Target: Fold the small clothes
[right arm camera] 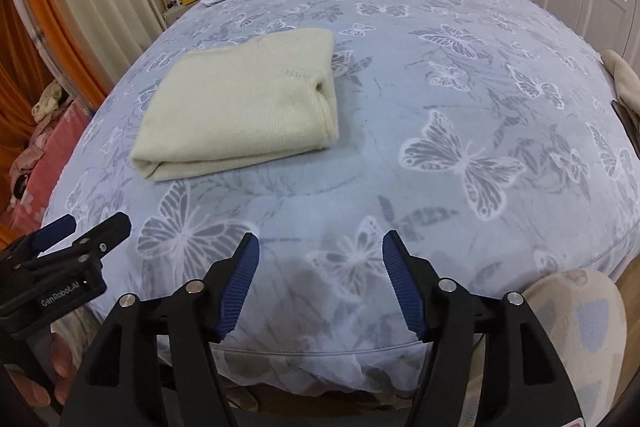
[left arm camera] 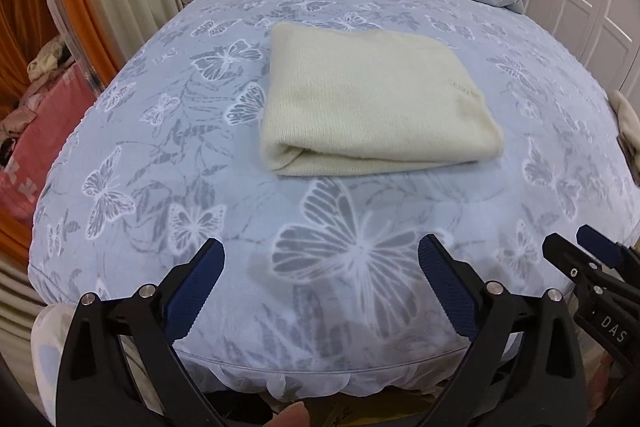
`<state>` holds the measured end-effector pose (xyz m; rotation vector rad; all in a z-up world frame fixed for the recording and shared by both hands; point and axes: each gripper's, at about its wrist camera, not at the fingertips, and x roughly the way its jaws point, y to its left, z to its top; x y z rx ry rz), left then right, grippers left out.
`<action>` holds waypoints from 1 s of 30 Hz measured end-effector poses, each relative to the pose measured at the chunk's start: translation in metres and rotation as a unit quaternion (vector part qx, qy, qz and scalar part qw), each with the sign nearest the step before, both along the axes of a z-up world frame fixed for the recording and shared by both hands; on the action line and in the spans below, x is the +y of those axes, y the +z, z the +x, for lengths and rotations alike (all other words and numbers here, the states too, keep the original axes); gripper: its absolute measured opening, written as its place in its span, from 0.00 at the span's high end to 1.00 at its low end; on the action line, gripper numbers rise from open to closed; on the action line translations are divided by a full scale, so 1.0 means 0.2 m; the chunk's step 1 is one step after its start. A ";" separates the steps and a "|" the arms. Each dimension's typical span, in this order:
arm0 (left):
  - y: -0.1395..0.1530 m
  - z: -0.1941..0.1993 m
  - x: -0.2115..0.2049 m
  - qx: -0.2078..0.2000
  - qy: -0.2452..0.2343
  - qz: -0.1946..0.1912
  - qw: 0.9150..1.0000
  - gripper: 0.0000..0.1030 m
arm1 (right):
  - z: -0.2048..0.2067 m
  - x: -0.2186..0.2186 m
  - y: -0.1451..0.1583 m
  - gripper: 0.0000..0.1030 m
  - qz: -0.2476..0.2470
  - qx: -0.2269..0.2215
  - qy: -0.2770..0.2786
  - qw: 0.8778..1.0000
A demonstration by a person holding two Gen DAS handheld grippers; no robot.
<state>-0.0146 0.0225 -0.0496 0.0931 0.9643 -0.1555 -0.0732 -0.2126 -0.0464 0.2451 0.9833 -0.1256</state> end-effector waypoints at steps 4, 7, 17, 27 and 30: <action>-0.05 -0.04 0.00 -0.002 0.000 0.007 1.000 0.07 | 0.00 0.01 -0.03 0.32 0.002 0.004 -0.001 1.000; -0.09 -0.06 0.02 0.002 0.006 0.007 1.000 0.07 | -0.01 0.02 -0.05 0.31 0.002 0.007 -0.010 1.000; -0.16 -0.07 0.07 0.012 0.016 0.011 1.000 0.07 | 0.00 0.09 -0.10 0.31 -0.007 0.027 -0.007 1.000; -0.16 -0.08 0.09 0.013 0.023 0.004 1.000 0.07 | -0.01 0.09 -0.10 0.27 -0.010 0.023 -0.017 1.000; -0.16 -0.08 0.08 0.009 0.020 0.006 1.000 0.07 | -0.01 0.09 -0.10 0.27 -0.011 0.023 -0.016 1.000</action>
